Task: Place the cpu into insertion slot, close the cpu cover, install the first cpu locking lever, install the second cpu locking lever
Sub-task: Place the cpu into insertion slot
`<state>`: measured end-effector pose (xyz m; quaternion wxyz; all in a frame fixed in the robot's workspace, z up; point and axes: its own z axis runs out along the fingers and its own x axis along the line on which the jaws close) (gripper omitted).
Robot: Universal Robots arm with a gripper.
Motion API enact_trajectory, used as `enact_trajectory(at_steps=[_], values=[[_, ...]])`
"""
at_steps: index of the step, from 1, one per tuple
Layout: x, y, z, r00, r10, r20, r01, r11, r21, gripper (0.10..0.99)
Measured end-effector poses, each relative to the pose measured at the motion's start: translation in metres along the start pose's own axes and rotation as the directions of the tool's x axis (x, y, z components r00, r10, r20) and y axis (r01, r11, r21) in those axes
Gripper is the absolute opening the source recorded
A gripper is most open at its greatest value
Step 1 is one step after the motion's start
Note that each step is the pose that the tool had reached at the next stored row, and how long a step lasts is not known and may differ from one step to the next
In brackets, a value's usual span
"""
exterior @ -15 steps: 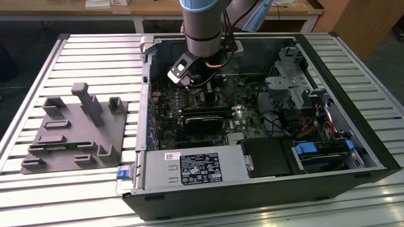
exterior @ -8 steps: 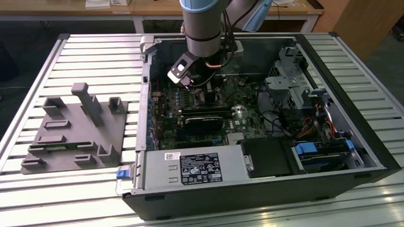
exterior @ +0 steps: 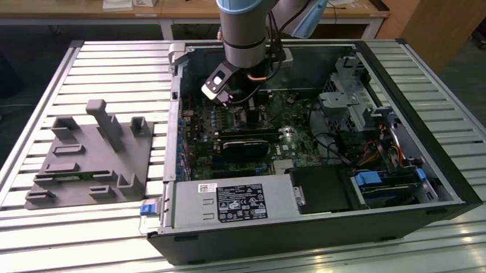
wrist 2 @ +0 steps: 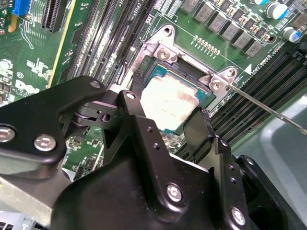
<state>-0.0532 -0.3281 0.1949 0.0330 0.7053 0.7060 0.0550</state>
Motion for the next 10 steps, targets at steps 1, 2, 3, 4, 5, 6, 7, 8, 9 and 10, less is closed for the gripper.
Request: enact_trajectory(at_steps=[1,2,3,4,5,6,7,8,9,10], values=[[0.0,0.0002,-0.0016,1.0,0.0,0.0,0.0,1.0,0.0,0.616],[0.0001,0.0004,-0.0037,1.0,0.0,-0.0001,0.0,1.0,0.0,0.616],[0.0002,0.0007,-0.0058,1.0,0.0,-0.0002,0.0,1.0,0.0,0.616],[0.0002,0.001,-0.0081,1.0,0.0,0.0,0.0,1.0,0.0,0.616],[0.0003,0.0013,-0.0106,1.0,0.0,0.0001,0.0,1.0,0.0,0.616],[0.0004,0.0016,-0.0131,1.0,0.0,-0.0001,0.0,1.0,0.0,0.616],[0.0005,0.0019,-0.0156,1.0,0.0,0.0,0.0,1.0,0.0,0.616],[0.0006,0.0023,-0.0181,1.0,0.0,-0.0001,0.0,1.0,0.0,0.616],[0.0006,0.0026,-0.0205,1.0,0.0,-0.0001,0.0,1.0,0.0,0.616],[0.0007,0.0029,-0.0231,1.0,0.0,0.0001,0.0,1.0,0.0,0.616]])
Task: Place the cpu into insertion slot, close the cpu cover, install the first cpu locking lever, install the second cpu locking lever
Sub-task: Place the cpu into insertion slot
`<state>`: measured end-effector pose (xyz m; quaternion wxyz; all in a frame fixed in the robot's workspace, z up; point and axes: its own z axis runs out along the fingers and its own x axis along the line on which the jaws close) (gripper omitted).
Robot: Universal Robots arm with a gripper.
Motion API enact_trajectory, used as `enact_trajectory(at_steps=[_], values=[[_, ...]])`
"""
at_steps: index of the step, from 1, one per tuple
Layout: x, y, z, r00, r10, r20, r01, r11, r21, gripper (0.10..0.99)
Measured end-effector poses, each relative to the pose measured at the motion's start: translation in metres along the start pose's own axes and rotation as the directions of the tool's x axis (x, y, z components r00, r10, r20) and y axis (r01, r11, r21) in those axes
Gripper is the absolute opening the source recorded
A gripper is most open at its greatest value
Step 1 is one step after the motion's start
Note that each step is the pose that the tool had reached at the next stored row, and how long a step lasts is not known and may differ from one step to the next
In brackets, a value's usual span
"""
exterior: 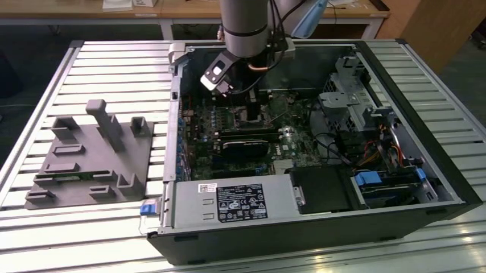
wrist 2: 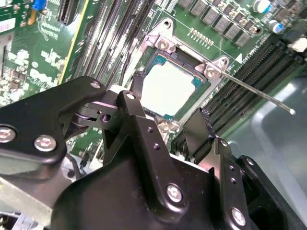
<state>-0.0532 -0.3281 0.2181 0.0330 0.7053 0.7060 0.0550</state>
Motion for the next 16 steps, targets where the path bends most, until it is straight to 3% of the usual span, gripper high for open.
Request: enact_trajectory(at_steps=[5,13,16], values=[[0.0003,0.001,-0.0081,1.0,0.0,-0.0001,0.0,1.0,0.0,0.616],[0.0003,0.0011,-0.0083,1.0,0.0,-0.0002,0.0,1.0,0.0,0.616],[0.0003,0.0011,-0.0084,1.0,0.0,-0.0001,0.0,1.0,0.0,0.537]])
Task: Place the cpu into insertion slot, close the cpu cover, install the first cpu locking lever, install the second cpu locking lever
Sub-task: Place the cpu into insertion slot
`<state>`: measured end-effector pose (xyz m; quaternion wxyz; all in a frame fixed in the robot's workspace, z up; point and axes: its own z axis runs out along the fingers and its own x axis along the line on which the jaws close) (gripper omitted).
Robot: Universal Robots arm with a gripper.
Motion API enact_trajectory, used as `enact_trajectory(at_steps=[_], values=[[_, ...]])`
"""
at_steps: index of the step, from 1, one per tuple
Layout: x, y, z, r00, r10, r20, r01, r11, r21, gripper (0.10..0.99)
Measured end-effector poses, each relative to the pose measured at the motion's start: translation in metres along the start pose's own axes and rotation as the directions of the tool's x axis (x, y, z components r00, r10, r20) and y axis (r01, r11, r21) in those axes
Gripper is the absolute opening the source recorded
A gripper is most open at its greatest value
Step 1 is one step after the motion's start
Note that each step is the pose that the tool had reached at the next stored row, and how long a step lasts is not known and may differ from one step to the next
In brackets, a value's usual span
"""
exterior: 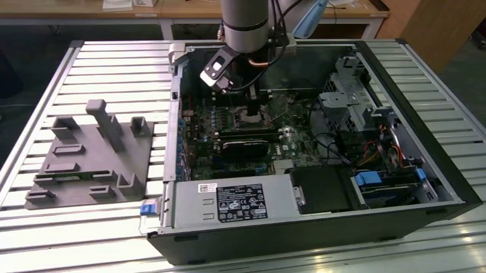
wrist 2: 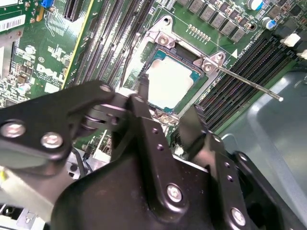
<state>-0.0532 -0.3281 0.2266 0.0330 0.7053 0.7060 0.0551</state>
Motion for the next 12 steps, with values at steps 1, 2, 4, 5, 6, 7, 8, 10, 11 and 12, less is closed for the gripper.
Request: enact_trajectory(at_steps=[1,2,4,5,6,7,8,10,11,12], values=[[0.0,0.0,0.0,1.0,0.0,-0.0001,0.0,1.0,0.0,0.475],[0.0,0.0,-0.0001,1.0,0.0,0.0,0.0,1.0,0.0,0.42],[0.0,0.0,-0.0001,1.0,0.0,0.0,0.0,1.0,0.0,0.361],[0.0,0.0,-0.0002,1.0,0.0,0.0,0.0,1.0,0.0,0.298],[0.0,0.0,-0.0002,1.0,0.0,0.0,0.0,1.0,0.0,0.298],[0.0,0.0,-0.0002,1.0,0.0,0.0,0.0,1.0,0.0,0.239],[0.0,0.0,-0.0002,1.0,0.0,0.0,0.0,1.0,0.0,0.184],[0.0,0.0,-0.0003,1.0,0.0,0.0,0.0,1.0,0.0,0.122],[0.0,0.0,-0.0003,1.0,0.0,0.0,0.0,1.0,0.0,0.106],[0.0,0.0,-0.0004,1.0,0.0,0.0,0.0,1.0,0.0,0.106]])
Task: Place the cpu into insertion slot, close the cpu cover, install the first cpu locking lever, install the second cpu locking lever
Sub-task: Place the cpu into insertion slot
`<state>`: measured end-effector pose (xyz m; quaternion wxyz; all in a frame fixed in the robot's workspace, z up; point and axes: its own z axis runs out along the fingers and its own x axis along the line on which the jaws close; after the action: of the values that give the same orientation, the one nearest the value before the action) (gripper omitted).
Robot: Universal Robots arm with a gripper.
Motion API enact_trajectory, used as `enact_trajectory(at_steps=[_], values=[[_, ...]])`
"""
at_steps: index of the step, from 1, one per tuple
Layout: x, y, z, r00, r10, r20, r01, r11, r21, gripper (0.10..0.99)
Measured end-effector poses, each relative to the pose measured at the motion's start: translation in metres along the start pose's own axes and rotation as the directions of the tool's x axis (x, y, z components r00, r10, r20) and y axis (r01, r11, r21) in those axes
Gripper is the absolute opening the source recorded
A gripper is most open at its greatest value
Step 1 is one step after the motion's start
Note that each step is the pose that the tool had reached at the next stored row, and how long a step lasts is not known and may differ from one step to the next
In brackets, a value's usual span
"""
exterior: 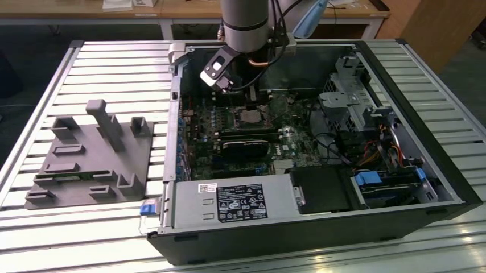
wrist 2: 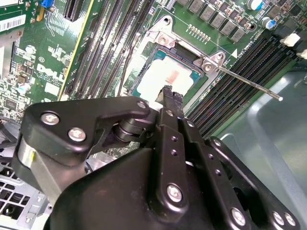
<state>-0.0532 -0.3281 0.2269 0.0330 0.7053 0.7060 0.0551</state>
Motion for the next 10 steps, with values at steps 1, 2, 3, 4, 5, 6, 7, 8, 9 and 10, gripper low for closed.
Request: enact_trajectory(at_steps=[1,2,3,4,5,6,7,8,9,10], values=[[0.0,0.0,0.0,1.0,0.0,0.0001,0.0,1.0,0.0,0.106],[0.0,0.0,-0.0001,1.0,0.0,0.0,0.0,1.0,0.0,0.106],[0.0,0.0,-0.0001,1.0,0.0,0.0,0.0,1.0,0.0,0.106],[0.0,0.0,-0.0001,1.0,0.0,0.0,0.0,1.0,0.0,0.106],[0.0,0.0,-0.0002,1.0,0.0,0.0,0.0,1.0,0.0,0.106],[0.0,0.0,-0.0002,1.0,0.0,0.0,0.0,1.0,0.0,0.106],[0.0,0.0,-0.0002,1.0,0.0,0.0,0.0,1.0,0.0,0.106],[0.0,0.0,-0.0002,1.0,0.0,0.0,0.0,1.0,0.0,0.106],[0.0,0.0,-0.0003,1.0,0.0,0.0,0.0,1.0,0.0,0.106],[0.0,0.0,-0.0003,1.0,0.0,0.0,0.0,1.0,0.0,0.106]])
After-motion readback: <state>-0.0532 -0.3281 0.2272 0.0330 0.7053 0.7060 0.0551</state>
